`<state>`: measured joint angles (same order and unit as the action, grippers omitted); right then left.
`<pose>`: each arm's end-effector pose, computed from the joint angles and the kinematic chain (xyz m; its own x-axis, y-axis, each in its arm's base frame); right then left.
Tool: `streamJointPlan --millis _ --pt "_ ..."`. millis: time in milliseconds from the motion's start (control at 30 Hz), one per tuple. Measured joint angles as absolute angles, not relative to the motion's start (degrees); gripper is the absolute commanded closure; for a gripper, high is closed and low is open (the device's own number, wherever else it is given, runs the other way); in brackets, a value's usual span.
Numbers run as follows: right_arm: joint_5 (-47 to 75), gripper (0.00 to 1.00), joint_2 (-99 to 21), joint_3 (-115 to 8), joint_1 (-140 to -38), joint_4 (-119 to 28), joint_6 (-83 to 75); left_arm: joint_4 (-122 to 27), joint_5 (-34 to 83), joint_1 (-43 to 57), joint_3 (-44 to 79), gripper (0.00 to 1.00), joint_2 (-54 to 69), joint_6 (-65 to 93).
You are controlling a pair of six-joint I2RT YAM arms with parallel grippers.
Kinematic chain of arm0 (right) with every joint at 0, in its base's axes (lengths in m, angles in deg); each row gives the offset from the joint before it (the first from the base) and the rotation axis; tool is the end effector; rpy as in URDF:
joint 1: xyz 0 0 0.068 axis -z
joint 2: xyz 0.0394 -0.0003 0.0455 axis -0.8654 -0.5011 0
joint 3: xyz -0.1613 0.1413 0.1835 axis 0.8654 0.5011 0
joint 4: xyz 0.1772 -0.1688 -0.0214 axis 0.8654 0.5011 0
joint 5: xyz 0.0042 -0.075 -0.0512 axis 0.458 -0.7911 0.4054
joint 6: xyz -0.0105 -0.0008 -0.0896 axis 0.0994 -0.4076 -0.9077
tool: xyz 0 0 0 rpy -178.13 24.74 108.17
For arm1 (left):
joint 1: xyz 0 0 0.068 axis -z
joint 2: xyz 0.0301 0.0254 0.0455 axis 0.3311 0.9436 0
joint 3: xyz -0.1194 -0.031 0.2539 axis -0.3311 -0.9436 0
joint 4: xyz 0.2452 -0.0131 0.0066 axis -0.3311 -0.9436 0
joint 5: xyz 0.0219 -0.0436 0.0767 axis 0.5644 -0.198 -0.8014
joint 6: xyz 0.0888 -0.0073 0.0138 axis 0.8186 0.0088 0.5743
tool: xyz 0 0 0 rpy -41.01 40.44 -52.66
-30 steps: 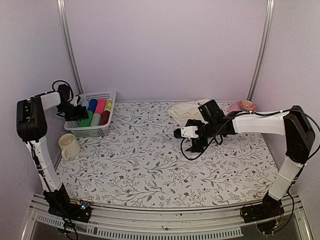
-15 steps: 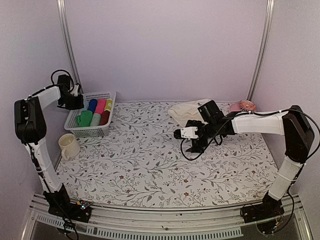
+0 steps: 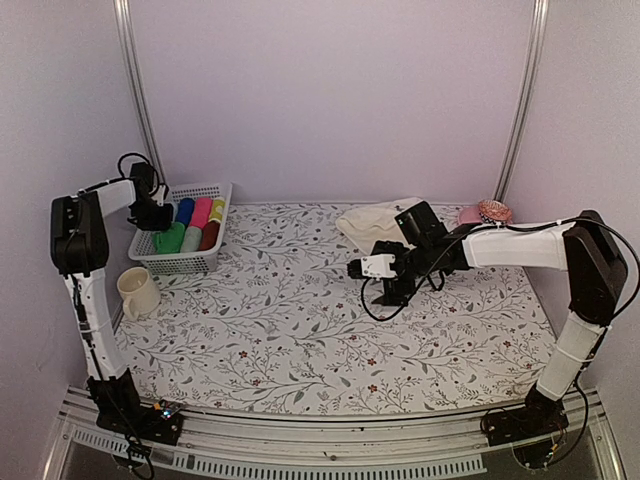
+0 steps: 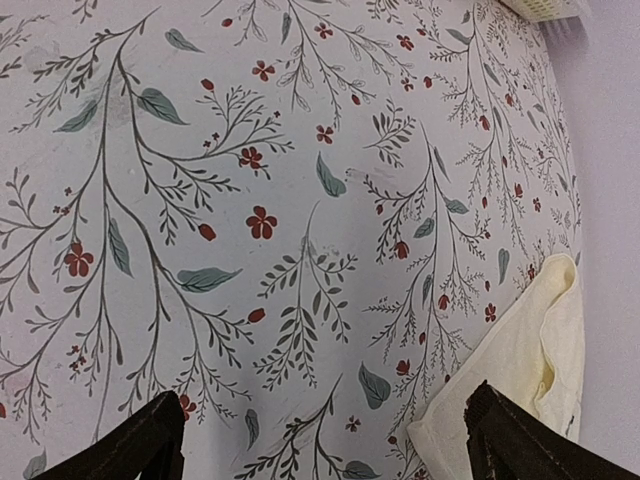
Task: Roll the towels
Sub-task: Adjust the towel in the bin.
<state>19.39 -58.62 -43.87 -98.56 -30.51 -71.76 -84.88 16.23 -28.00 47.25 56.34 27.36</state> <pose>0.2937 0.2573 0.1845 0.3348 -0.8239 -0.4573 -0.8747 -0.0912 -0.4761 0.4863 0.0742 0.1788 -0.8350 -0.1000 -0.5410 -0.1281 0.9917 0.0145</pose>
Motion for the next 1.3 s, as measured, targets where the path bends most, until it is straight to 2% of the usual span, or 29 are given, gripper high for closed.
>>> streamJointPlan --millis 900,933,1033,1100,1267,1300 --pt "19.26 0.01 -59.67 -43.89 -98.56 -30.31 -71.76 -84.23 12.74 -26.73 52.02 1.0 63.15 29.85" --pt "19.26 0.01 -59.67 -43.89 -98.56 -30.31 -71.76 -84.27 12.71 -26.73 52.17 0.94 63.22 29.85" --pt "19.15 0.01 -59.67 -43.91 -98.56 -30.29 -71.71 -84.16 12.69 -26.73 52.1 0.61 63.07 29.68" --pt "18.86 0.01 -59.67 -44.11 -98.56 -30.22 -71.65 -83.83 11.99 -26.73 51.73 0.46 62.54 29.2" --pt "17.79 0.01 -59.67 -45.81 -98.45 -29.78 -70.18 -84.16 10.77 -27.61 50.68 0.24 60.66 28.04" --pt "17.77 0.01 -59.67 -46.4 -98.23 -29.7 -69.75 -84.4 10.48 -27.61 50.46 0.17 60.05 27.99"
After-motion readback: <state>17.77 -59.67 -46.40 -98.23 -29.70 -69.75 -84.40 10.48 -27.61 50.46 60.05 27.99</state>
